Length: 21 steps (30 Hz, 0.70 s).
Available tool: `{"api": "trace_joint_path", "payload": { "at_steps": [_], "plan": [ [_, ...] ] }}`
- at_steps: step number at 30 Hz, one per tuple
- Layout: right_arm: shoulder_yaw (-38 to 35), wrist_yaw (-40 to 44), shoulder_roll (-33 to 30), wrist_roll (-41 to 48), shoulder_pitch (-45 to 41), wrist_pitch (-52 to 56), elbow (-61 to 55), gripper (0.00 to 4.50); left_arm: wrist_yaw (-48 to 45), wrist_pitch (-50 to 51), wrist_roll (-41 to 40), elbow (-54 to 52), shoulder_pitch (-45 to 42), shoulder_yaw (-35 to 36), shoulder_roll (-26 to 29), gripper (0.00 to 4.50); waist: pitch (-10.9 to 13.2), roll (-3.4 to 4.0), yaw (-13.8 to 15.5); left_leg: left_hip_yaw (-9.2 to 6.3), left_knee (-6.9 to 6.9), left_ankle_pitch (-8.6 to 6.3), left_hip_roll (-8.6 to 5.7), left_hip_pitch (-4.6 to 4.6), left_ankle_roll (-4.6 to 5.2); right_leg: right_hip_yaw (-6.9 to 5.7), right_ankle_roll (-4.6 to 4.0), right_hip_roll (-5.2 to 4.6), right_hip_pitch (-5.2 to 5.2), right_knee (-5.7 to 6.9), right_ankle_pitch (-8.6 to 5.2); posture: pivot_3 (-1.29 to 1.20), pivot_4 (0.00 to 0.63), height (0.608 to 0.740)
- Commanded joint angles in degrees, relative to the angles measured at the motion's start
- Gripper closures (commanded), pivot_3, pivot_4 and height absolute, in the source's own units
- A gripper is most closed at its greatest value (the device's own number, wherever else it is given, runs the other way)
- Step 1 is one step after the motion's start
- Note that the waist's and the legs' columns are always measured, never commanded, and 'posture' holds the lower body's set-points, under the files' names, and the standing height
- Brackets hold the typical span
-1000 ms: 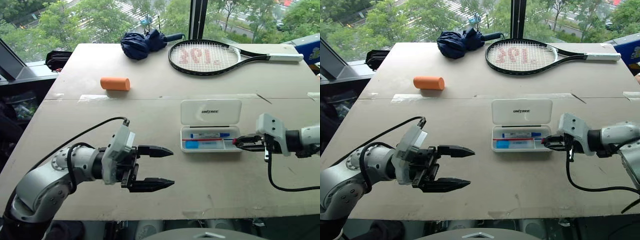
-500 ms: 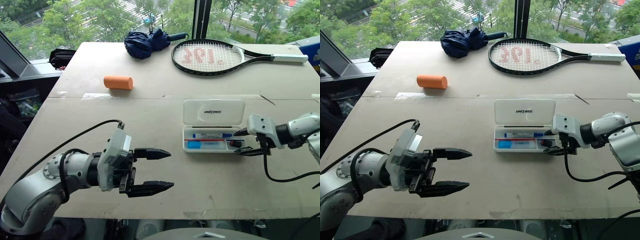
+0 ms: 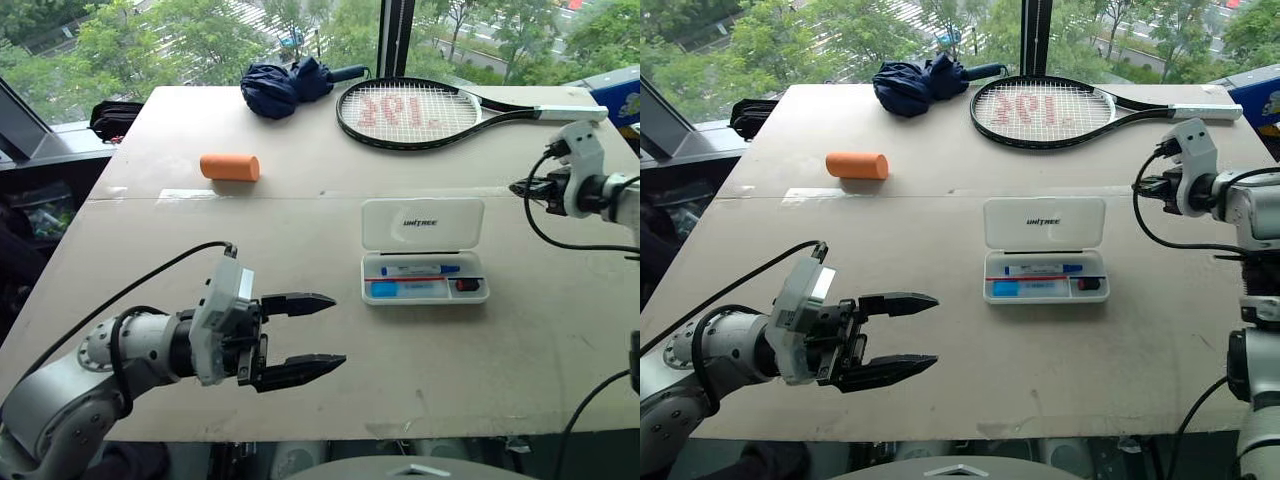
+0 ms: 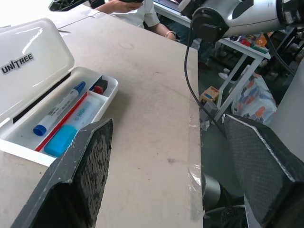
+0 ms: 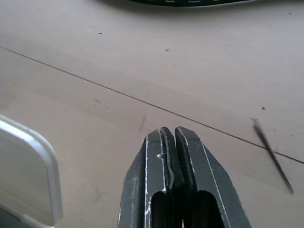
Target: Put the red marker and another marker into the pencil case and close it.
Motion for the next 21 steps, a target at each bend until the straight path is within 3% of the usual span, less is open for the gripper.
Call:
{"api": "trace_joint_path", "payload": {
  "at_steps": [1,4,7,10,16,21],
  "plan": [
    [3.1,1.3,4.1,-3.4,-6.9,-7.3,11.4,4.43,0.2,-1.3,-0.8,-1.7,0.9,1.3,-0.3,0.78,0.0,0.01,0.0,0.01,-0.01,0.0,0.0,-0.01,0.0,0.0,0.0,0.0,-0.01,0.0,0.0,0.0,0.15,0.732],
    [7.3,12.4,5.8,-2.8,-9.7,-8.4,14.3,4.43,0.9,-1.5,-0.7,-2.4,2.1,1.9,-0.5,0.78,0.0,0.03,0.3,0.0,-0.02,0.0,-0.01,-0.06,0.0,-0.01,0.01,-0.03,-0.02,-0.04,0.0,0.0,0.15,0.732],
    [11.8,27.5,2.5,0.1,-8.0,-6.9,6.6,4.43,1.9,-1.8,-0.8,-3.6,4.1,2.8,-0.9,0.78,0.0,0.07,0.4,-0.09,-0.02,0.0,-0.03,-0.14,0.01,-0.08,0.01,-0.07,-0.05,-0.08,0.01,0.0,0.15,0.732],
    [13.8,35.1,-2.0,2.2,-4.8,-4.5,-3.6,4.43,2.6,-2.2,-0.9,-4.3,5.2,2.8,-1.1,0.78,0.1,0.1,0.6,-0.16,-0.01,-0.01,-0.03,-0.19,0.01,-0.17,0.02,-0.14,-0.07,-0.07,0.01,0.0,0.15,0.732],
    [15.4,37.2,-9.3,4.1,6.3,-1.6,-25.0,4.43,1.3,-3.0,-0.2,-3.0,5.0,2.0,-1.1,0.78,0.1,0.13,0.4,-0.25,0.0,-0.01,-0.04,-0.15,0.01,-0.27,0.01,-0.19,-0.05,-0.02,0.0,0.0,0.15,0.732],
    [19.5,27.0,-7.9,-1.2,17.9,-3.3,-35.4,4.43,0.1,-3.1,0.3,-1.4,3.0,0.6,-0.7,0.78,0.1,0.11,0.3,-0.22,0.03,-0.01,-0.04,-0.13,0.01,-0.24,0.02,-0.14,-0.04,0.01,0.0,0.0,0.15,0.732]
  ]
}}
